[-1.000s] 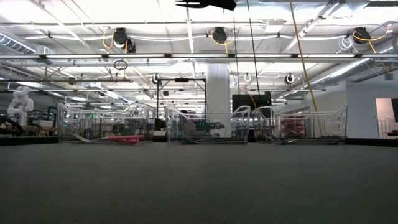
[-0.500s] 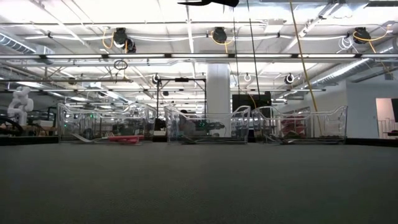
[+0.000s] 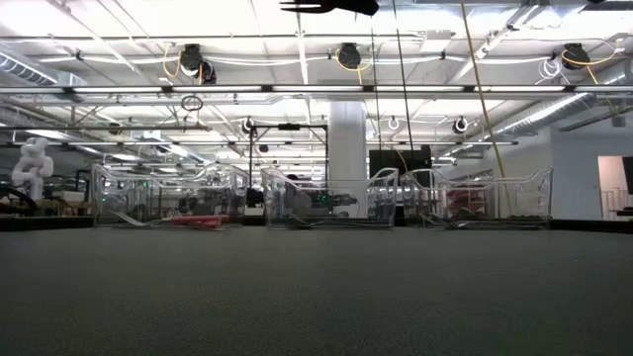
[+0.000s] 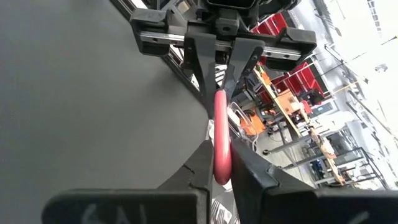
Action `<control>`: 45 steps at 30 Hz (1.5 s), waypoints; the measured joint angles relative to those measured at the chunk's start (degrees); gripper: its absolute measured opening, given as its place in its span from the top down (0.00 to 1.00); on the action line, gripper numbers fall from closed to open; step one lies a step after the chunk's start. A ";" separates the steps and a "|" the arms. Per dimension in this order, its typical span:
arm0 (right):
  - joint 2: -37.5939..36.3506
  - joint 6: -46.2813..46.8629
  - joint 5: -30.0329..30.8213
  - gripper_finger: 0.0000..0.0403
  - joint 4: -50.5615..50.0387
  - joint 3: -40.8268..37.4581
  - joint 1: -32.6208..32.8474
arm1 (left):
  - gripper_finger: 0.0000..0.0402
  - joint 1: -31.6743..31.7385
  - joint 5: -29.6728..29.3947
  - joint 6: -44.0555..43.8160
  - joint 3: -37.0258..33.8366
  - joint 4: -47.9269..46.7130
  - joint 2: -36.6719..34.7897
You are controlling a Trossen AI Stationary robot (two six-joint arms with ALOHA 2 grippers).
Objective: Sort silverware by color (type)
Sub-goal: Put the pink fork into the transparent bin
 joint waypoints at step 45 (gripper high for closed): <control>0.07 0.17 -0.02 0.93 -0.41 -0.02 0.04 | 0.22 0.44 -1.55 19.91 0.02 26.37 6.99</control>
